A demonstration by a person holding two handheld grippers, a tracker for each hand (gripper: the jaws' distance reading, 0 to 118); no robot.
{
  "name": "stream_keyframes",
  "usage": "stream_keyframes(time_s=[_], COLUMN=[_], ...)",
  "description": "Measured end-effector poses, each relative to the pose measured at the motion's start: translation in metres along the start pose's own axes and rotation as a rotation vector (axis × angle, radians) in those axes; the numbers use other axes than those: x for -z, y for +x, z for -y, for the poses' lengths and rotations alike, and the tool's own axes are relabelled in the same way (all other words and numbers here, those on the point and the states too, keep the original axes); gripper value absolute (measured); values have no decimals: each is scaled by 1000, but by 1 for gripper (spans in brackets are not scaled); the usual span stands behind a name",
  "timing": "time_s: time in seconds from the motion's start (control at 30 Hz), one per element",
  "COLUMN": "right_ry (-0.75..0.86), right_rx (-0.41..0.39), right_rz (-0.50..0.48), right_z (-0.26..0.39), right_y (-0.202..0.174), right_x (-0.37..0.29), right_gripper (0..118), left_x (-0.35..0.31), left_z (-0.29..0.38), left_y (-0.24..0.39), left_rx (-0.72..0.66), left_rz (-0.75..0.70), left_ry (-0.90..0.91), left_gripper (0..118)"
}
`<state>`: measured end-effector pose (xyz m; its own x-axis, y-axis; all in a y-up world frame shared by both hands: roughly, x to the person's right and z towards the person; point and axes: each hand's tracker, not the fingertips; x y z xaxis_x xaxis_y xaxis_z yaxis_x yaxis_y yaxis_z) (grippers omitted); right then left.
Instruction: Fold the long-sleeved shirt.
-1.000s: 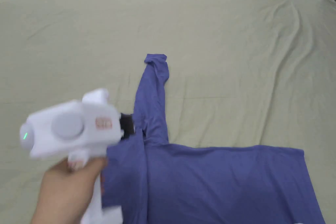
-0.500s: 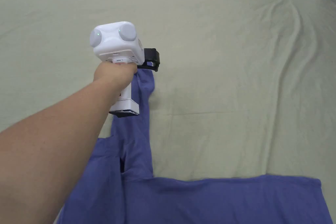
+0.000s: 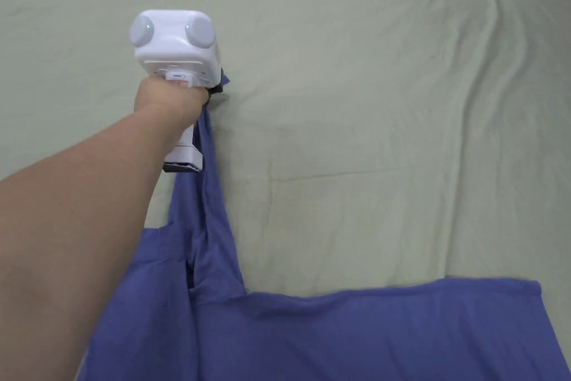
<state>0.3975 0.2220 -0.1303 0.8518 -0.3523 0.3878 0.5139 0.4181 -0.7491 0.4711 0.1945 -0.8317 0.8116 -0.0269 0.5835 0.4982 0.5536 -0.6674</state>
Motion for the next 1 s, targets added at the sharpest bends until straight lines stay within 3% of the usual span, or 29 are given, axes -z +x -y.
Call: stream_keyframes(time_s=[0.07,0.1,0.33,0.57,0.7,1.0], right_ry=[10,15,79,124,147,140], right_rx=[0,-1,-51,-105,-122,-161], right_rz=[6,2,-30,-80,-96,-96], right_z=[3,3,5,10,16,38], right_y=[0,0,-15,-44,-53,-61], right_x=[-5,-8,-34,-61,-73,-89], right_gripper=[3,3,3,3,3,3], left_x=[-8,-60,-236,-357,-397,-405], left_z=[-15,33,115,263,350,483], left_y=[-13,-1,-10,8,18,36], left_rx=[3,21,91,53,-92,-103], left_rz=[68,31,-4,54,92,45], left_ry=[7,44,269,260,235,68], left_gripper=[0,0,0,0,0,0])
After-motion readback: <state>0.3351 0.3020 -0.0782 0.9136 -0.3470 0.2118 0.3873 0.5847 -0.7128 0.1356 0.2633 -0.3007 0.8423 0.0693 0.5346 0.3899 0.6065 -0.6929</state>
